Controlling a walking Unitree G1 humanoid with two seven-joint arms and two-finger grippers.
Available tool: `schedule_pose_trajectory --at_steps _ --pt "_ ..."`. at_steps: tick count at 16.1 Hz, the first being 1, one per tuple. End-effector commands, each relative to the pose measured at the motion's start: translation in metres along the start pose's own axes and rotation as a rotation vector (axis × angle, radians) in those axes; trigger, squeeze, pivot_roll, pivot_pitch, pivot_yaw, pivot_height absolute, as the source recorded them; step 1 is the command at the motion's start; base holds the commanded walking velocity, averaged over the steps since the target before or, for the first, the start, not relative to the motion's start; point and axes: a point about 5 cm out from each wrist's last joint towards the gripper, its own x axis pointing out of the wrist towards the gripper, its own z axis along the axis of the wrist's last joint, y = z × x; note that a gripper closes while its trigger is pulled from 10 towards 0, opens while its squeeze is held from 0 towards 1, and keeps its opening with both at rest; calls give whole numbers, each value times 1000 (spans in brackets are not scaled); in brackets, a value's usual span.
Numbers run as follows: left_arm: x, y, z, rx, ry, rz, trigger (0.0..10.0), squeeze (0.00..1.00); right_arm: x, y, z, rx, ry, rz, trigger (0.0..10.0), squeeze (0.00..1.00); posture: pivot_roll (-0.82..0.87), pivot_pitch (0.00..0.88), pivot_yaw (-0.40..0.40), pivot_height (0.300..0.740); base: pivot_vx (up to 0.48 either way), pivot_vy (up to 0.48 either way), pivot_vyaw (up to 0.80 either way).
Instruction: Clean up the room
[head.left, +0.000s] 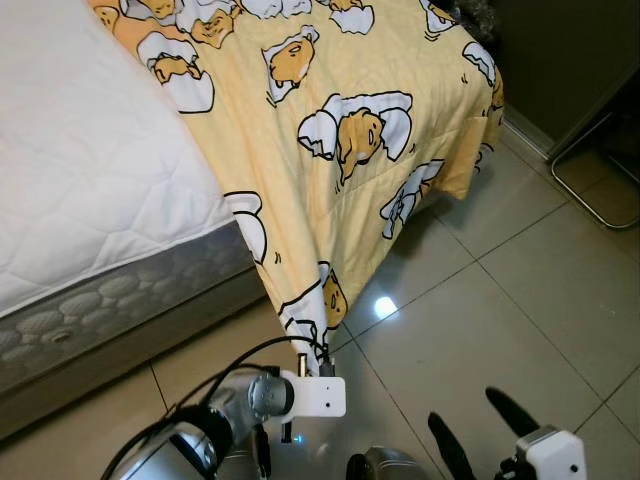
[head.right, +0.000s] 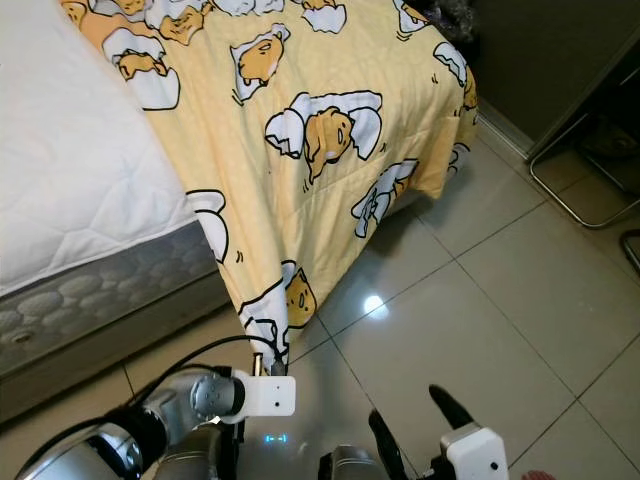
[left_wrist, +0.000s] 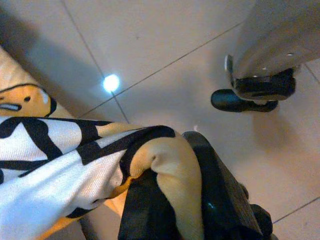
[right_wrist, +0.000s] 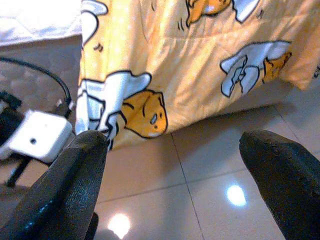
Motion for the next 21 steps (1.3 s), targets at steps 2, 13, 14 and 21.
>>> schedule_pose_trajectory --at_steps 2,13,14,21 --pt "8 -18 2 -30 12 -25 10000 1000 -7 -2 3 1 16 4 10000 102 -158 264 -83 740 0 0 0" --pt "-18 5 -36 -86 62 198 10000 1000 8 0 4 -3 -6 -12 10000 106 -148 253 -83 740 0 0 0" --pt "-20 9 -35 -106 39 215 10000 1000 9 -1 4 -8 -13 -14 10000 114 -137 248 -81 740 0 0 0" --pt "-71 100 -1 -808 -483 882 10000 0 104 -41 82 -53 -327 -198 10000 59 12 101 -47 740 0 0 0"
